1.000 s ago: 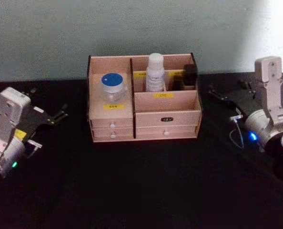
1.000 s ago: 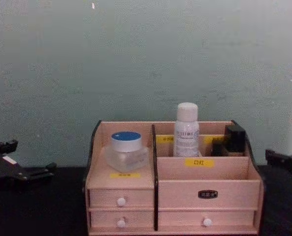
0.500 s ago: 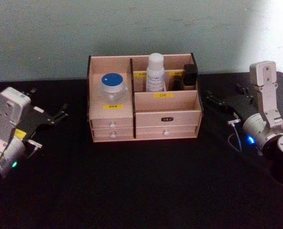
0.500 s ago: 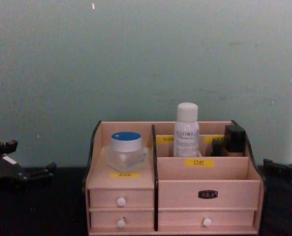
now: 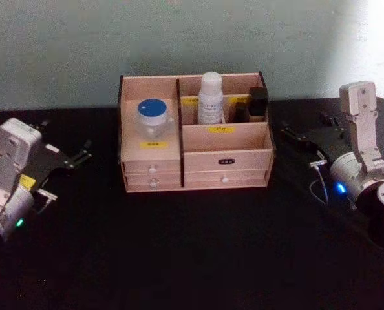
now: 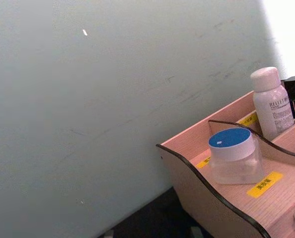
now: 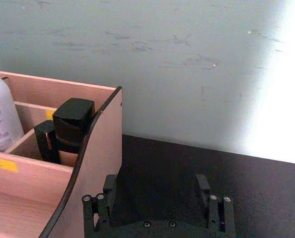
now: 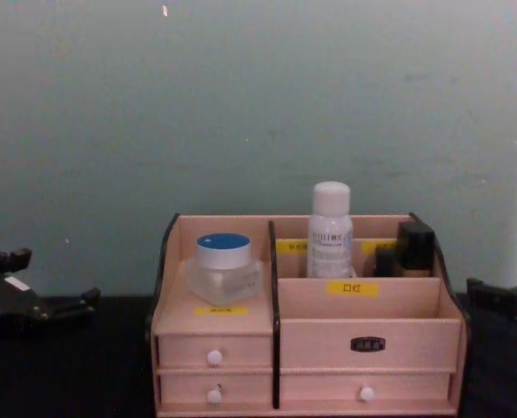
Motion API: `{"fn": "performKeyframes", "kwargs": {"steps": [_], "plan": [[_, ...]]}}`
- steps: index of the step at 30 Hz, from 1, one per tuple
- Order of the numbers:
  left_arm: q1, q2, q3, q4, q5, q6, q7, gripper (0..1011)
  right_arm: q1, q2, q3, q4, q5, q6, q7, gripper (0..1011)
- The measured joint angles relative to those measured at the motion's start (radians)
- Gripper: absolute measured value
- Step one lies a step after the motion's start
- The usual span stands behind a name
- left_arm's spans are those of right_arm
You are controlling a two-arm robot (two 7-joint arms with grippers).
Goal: Pick up the facial cleanser and watermelon frost from the table and place them into the tiered storage box.
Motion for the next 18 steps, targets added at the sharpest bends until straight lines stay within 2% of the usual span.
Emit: {"fn": "performKeyframes", "kwargs": {"steps": [18], "plan": [[0.000, 0.000, 0.000, 0.000, 0.000, 0.000, 0.000, 1001, 0.000, 0.001, 0.000, -0.001, 0.002, -0.002, 0.000, 1002]]}}
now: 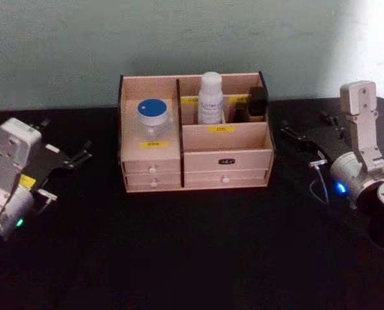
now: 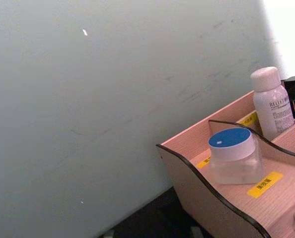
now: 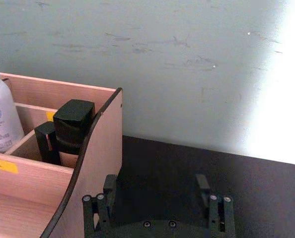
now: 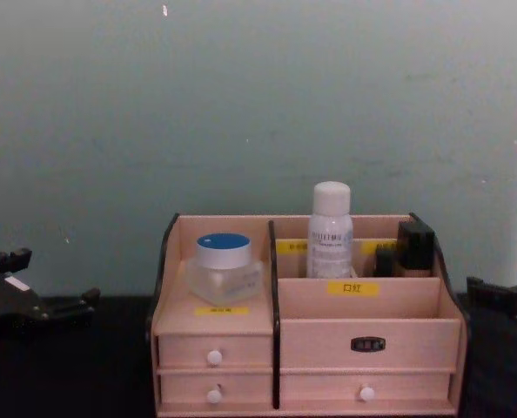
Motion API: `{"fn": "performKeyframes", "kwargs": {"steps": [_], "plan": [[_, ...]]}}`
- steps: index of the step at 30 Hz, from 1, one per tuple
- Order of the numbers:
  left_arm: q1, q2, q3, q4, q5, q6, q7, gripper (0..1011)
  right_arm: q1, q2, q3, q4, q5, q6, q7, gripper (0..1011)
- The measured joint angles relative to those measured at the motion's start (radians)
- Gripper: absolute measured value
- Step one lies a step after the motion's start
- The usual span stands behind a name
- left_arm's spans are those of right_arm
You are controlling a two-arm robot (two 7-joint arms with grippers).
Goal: Pick up the facial cleanser and watermelon frost from the table and place them into the tiered storage box.
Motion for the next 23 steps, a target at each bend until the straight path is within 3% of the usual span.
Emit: {"fn": "performKeyframes", "kwargs": {"steps": [23], "plan": [[0.000, 0.000, 0.000, 0.000, 0.000, 0.000, 0.000, 1001, 0.000, 0.000, 0.000, 0.000, 0.000, 0.000, 0.000, 1002]]}}
